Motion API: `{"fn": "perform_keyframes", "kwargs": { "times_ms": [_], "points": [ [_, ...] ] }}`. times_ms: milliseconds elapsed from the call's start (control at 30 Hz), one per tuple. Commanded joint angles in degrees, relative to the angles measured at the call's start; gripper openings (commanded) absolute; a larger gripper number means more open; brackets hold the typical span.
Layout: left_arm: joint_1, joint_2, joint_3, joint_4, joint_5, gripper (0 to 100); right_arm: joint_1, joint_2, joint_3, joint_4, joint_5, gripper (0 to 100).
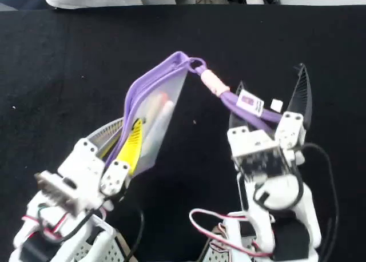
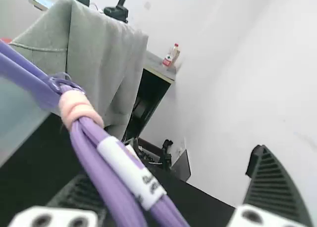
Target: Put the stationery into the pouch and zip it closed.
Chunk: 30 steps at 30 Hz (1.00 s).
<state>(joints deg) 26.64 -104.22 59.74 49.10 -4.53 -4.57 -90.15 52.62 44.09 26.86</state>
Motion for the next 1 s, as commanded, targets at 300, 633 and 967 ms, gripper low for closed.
{"fn": "perform_keyframes", "kwargs": {
  "times_ms": [300, 633, 967],
  "points": [
    [-6.37, 0.0, 10.42, -8.88, -1.85, 3, 0.97, -6.81, -2.68, 8.53, 0.79, 46.2],
    [-6.46, 0.09, 17.1, -8.53, -7.12, 15, 12.84, -7.43, -2.68, 9.67, 0.35, 46.3],
    [-8.13, 0.0, 21.41, -5.71, -7.21, 20, 17.67, -7.34, 0.92, 10.37, 4.75, 46.4]
  ]
}}
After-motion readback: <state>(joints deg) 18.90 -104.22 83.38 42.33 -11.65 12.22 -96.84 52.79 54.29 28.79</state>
